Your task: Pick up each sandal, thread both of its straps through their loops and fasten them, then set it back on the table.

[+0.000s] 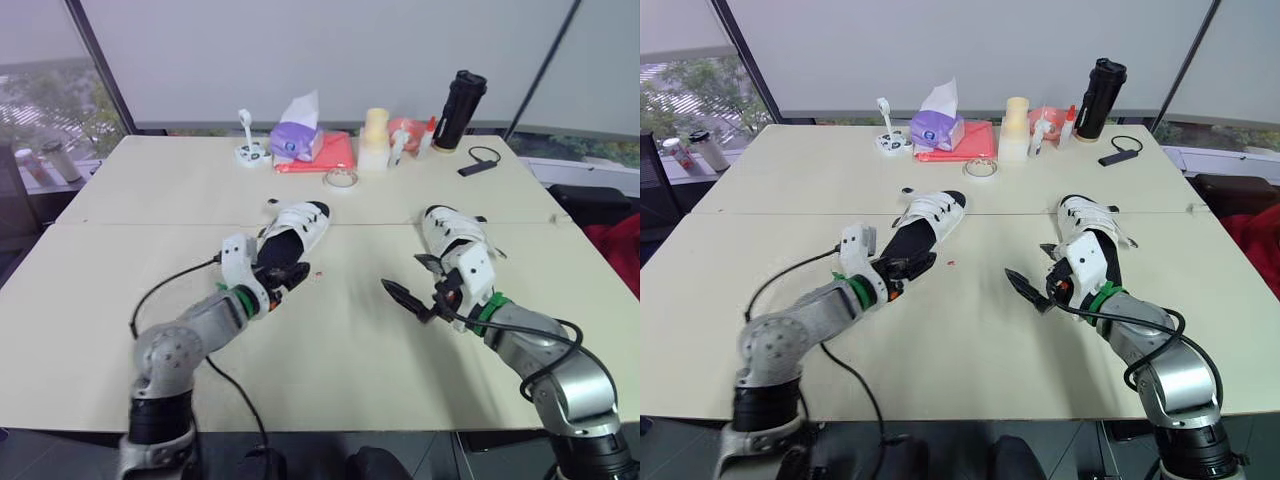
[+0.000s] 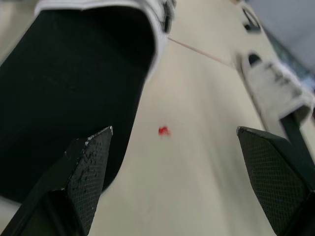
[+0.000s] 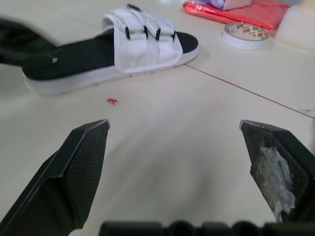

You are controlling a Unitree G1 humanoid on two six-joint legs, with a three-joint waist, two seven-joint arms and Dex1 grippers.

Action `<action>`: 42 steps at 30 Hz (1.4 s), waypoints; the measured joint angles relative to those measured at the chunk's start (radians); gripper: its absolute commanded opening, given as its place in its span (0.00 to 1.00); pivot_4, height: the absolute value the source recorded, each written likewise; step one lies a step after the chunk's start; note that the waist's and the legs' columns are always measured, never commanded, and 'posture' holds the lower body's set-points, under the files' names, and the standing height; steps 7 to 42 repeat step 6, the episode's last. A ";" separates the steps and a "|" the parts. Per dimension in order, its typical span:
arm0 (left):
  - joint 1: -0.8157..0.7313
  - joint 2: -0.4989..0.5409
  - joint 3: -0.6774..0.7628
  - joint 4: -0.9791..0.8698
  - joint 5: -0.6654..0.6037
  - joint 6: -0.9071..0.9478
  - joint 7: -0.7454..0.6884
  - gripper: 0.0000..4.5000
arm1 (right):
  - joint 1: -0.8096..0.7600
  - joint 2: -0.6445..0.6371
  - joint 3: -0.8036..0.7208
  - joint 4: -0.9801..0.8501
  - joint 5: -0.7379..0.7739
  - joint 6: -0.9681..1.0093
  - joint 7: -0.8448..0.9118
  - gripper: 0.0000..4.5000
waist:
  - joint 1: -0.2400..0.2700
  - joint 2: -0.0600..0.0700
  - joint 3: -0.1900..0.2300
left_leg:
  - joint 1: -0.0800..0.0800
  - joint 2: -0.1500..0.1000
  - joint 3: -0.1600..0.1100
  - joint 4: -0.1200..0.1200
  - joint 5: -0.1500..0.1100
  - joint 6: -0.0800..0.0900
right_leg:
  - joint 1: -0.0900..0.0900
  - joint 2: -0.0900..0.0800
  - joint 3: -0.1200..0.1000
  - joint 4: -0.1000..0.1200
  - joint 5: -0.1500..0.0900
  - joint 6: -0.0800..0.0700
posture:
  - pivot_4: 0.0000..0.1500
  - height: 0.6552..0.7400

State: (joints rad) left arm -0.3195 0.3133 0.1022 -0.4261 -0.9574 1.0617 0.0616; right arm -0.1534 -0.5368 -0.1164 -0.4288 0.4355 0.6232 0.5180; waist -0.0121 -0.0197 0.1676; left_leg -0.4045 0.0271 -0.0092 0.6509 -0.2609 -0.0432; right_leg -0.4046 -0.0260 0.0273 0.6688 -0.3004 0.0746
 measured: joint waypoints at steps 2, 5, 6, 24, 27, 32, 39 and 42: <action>0.119 0.198 -0.050 -0.145 0.014 -0.015 -0.184 0.93 | 0.049 -0.005 -0.067 -0.001 0.048 0.023 0.012 1.00 | -0.001 0.001 0.000 | 0.000 0.001 0.001 -0.003 0.000 0.000 | 0.000 0.000 0.001 -0.002 0.000 0.000 | 1.00 1.00; 0.233 0.285 -0.038 -0.194 0.017 -0.062 -0.348 0.93 | 0.110 -0.038 -0.103 -0.007 0.092 0.048 0.055 1.00 | 0.005 0.004 0.000 | 0.000 0.000 0.001 -0.002 0.000 0.000 | 0.001 -0.001 0.001 -0.003 0.000 -0.001 | 1.00 1.00; 0.260 0.309 -0.035 -0.197 0.024 -0.083 -0.390 0.93 | 0.131 -0.047 -0.103 -0.015 0.100 0.049 0.073 1.00 | 0.005 0.004 0.000 | 0.000 0.001 0.001 -0.002 0.000 0.000 | 0.001 -0.001 0.000 -0.003 0.000 -0.001 | 1.00 1.00; 0.260 0.309 -0.035 -0.197 0.024 -0.083 -0.390 0.93 | 0.131 -0.047 -0.103 -0.015 0.100 0.049 0.073 1.00 | 0.005 0.004 0.000 | 0.000 0.001 0.001 -0.002 0.000 0.000 | 0.001 -0.001 0.000 -0.003 0.000 -0.001 | 1.00 1.00; 0.260 0.309 -0.035 -0.197 0.024 -0.083 -0.390 0.93 | 0.131 -0.047 -0.103 -0.015 0.100 0.049 0.073 1.00 | 0.005 0.004 0.000 | 0.000 0.001 0.001 -0.002 0.000 0.000 | 0.001 -0.001 0.000 -0.003 0.000 -0.001 | 1.00 1.00; 0.260 0.309 -0.035 -0.197 0.024 -0.083 -0.390 0.93 | 0.131 -0.047 -0.103 -0.015 0.100 0.049 0.073 1.00 | 0.005 0.004 0.000 | 0.000 0.001 0.001 -0.002 0.000 0.000 | 0.001 -0.001 0.000 -0.003 0.000 -0.001 | 1.00 1.00; 0.260 0.309 -0.035 -0.197 0.024 -0.083 -0.390 0.93 | 0.131 -0.047 -0.103 -0.015 0.100 0.049 0.073 1.00 | 0.005 0.004 0.000 | 0.000 0.001 0.001 -0.002 0.000 0.000 | 0.001 -0.001 0.000 -0.003 0.000 -0.001 | 1.00 1.00; 0.260 0.309 -0.035 -0.197 0.024 -0.083 -0.390 0.93 | 0.131 -0.047 -0.103 -0.015 0.100 0.049 0.073 1.00 | 0.005 0.004 0.000 | 0.000 0.001 0.001 -0.002 0.000 0.000 | 0.001 -0.001 0.000 -0.003 0.000 -0.001 | 1.00 1.00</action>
